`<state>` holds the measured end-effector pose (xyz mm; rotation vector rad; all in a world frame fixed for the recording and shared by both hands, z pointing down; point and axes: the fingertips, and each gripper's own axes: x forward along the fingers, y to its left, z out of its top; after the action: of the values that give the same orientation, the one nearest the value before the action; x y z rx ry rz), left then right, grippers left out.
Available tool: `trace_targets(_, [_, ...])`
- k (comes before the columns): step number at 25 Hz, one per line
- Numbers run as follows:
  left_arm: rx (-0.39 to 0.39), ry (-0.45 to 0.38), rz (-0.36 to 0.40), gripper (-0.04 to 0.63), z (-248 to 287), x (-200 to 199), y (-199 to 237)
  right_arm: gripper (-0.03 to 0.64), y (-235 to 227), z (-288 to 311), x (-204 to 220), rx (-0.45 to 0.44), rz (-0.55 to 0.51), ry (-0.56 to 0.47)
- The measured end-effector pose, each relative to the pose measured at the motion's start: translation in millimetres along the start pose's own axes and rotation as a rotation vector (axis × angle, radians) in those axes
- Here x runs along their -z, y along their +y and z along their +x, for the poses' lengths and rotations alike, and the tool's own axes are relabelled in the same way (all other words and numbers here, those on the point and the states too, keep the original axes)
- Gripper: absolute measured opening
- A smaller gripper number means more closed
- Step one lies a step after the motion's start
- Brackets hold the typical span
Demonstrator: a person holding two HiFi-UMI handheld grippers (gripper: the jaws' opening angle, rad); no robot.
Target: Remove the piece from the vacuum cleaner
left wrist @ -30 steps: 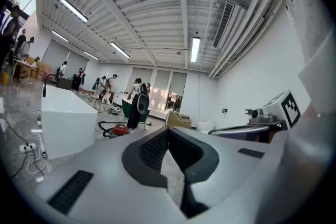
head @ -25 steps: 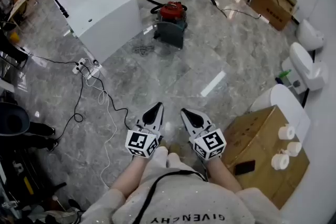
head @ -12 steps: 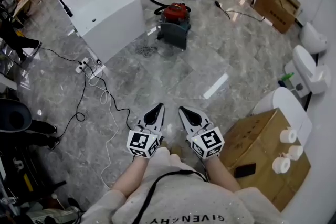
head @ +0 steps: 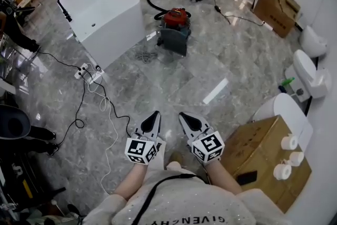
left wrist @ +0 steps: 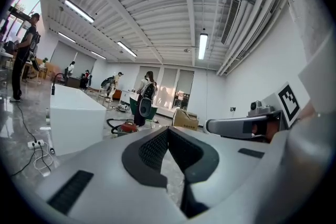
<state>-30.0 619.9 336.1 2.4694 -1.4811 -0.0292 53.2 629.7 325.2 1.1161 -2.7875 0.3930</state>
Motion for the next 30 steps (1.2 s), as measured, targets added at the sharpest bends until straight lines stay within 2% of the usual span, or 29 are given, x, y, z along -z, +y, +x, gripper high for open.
trace_targets(7, [0.077,0.003,0.004,0.02,45.1,-14.1,40.3,0.014,-26.6,51.0,-12.9,0.044,0.017,-0.004])
trace_targets(20, [0.105,0.022,-0.004,0.02,102.2,-53.8,174.5,0.014,-54.7,187.4,-43.9,0.111,0.043,-0.001])
trace_targets(30, [0.094,0.044,-0.04,0.02,119.4,-54.1,233.5,0.014,-59.6,246.0,-43.3,0.115,0.054,0.026])
